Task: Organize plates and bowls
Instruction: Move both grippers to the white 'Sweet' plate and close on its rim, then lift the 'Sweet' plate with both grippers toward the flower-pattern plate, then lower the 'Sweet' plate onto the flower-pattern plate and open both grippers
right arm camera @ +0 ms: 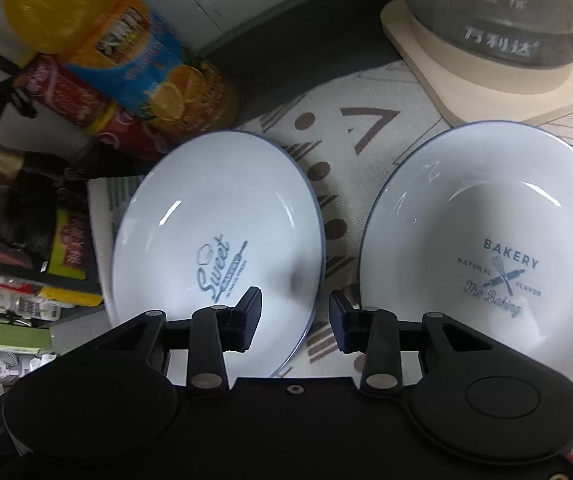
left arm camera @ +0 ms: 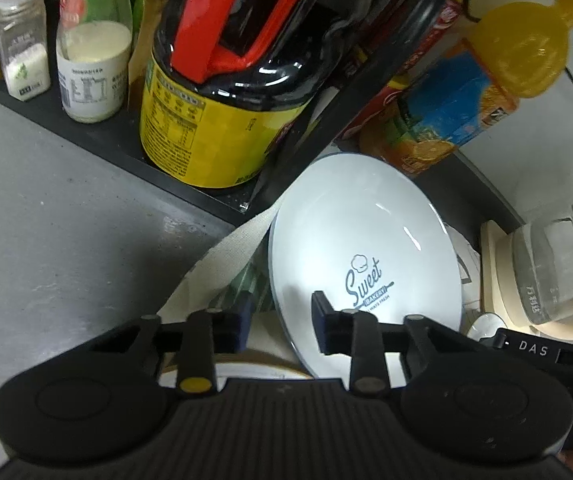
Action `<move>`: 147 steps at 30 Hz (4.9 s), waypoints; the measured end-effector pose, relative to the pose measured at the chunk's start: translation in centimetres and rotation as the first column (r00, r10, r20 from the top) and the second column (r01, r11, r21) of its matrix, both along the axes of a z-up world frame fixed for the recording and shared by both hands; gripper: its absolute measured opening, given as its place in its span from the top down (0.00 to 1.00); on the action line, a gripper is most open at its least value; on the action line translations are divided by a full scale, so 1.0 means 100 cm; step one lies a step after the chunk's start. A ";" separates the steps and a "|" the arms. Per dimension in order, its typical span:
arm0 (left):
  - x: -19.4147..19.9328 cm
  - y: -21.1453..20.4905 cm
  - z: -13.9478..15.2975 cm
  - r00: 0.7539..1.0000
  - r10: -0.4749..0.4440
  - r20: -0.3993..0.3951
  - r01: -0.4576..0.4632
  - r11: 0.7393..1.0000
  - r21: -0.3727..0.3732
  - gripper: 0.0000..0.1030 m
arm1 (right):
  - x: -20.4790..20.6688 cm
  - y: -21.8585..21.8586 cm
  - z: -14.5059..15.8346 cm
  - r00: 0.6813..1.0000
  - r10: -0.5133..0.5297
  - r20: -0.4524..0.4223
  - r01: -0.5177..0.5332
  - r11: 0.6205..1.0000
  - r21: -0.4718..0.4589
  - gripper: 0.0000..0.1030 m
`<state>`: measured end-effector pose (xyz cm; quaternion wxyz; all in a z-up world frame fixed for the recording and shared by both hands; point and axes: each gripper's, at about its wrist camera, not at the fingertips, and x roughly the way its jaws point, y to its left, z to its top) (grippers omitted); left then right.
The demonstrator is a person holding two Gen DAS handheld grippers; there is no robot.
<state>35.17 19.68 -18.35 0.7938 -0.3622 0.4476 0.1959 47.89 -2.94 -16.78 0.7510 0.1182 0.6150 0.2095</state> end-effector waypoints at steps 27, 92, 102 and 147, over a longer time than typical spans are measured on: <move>0.036 0.006 -0.028 0.998 -0.019 -0.053 0.016 0.998 -0.056 0.89 | -0.001 0.026 -0.024 0.975 -0.212 -0.061 0.211 0.977 -0.023 0.63; -0.151 -0.018 0.038 0.956 -0.292 -0.003 0.291 0.952 0.094 0.87 | -0.246 0.003 0.054 0.926 -0.217 0.308 0.230 0.973 -0.006 0.87; -0.159 -0.024 0.027 0.954 -0.299 -0.026 0.300 0.951 0.071 0.87 | -0.253 -0.001 0.051 0.930 -0.207 0.305 0.228 0.973 -0.036 0.87; -0.170 -0.013 0.025 0.959 -0.271 -0.079 0.278 0.956 0.095 0.76 | -0.248 -0.005 0.031 0.923 -0.099 0.371 0.153 0.981 -0.118 0.87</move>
